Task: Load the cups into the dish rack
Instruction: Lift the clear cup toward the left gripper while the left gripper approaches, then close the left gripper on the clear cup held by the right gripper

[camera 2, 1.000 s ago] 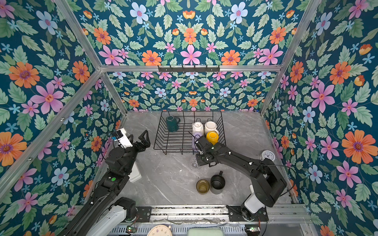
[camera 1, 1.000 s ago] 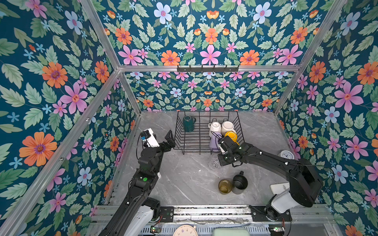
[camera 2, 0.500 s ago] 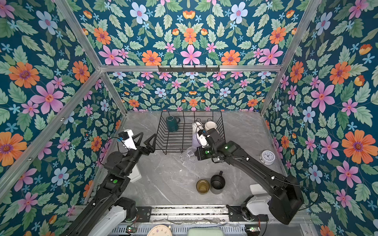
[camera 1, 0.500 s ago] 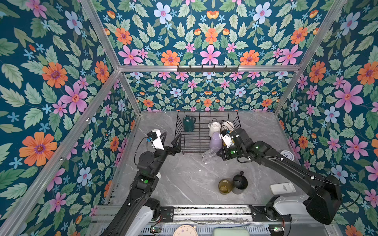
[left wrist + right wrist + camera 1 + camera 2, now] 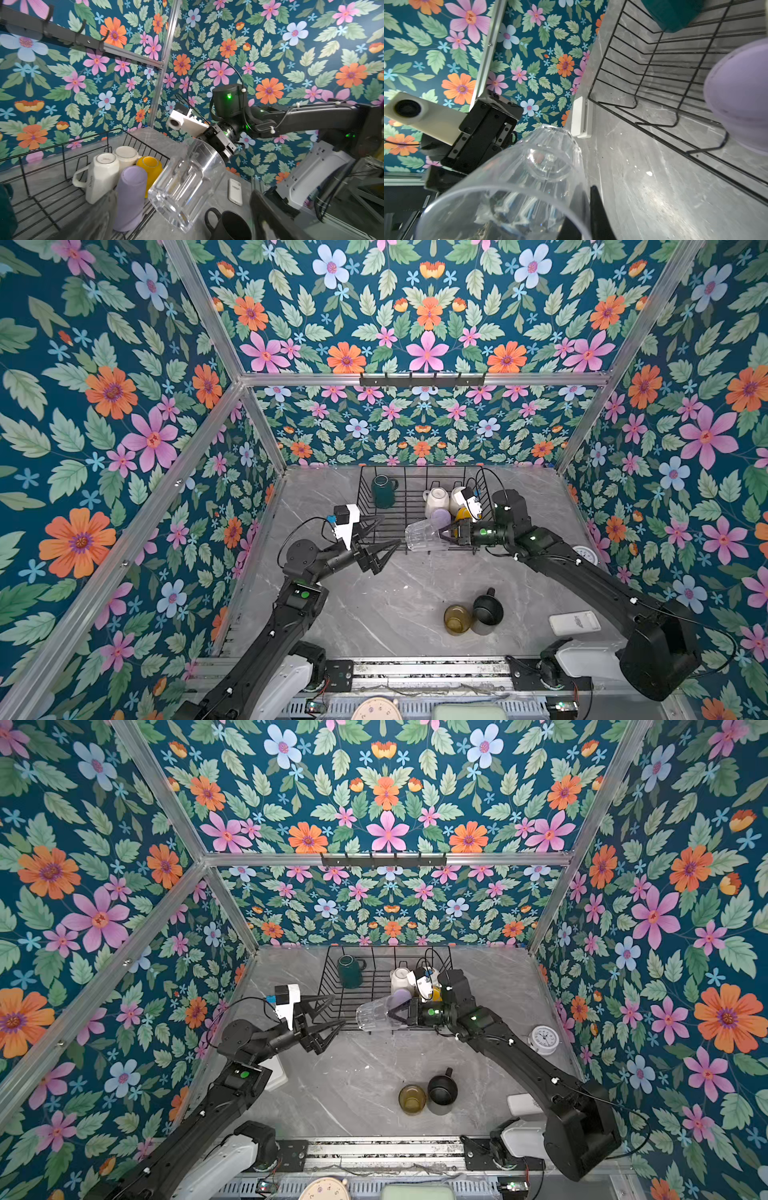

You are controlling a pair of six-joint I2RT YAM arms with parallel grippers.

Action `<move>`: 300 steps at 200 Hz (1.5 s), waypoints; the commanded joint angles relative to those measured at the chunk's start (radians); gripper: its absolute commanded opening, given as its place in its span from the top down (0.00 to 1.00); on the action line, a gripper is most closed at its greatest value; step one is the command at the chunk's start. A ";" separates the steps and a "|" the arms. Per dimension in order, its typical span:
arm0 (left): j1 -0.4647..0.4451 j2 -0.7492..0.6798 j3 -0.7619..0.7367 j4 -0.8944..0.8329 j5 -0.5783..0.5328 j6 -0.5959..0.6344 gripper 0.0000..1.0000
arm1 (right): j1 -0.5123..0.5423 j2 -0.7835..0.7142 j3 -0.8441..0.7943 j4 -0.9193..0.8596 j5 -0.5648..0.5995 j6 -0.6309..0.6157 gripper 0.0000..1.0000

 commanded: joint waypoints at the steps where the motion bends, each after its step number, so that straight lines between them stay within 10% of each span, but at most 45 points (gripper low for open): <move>1: 0.000 0.005 0.009 0.031 0.063 0.002 0.00 | 0.001 0.011 0.003 0.129 -0.108 0.039 1.00; 300: -0.001 0.046 0.002 0.118 0.201 -0.060 0.02 | 0.149 0.207 0.120 0.439 -0.281 0.190 1.00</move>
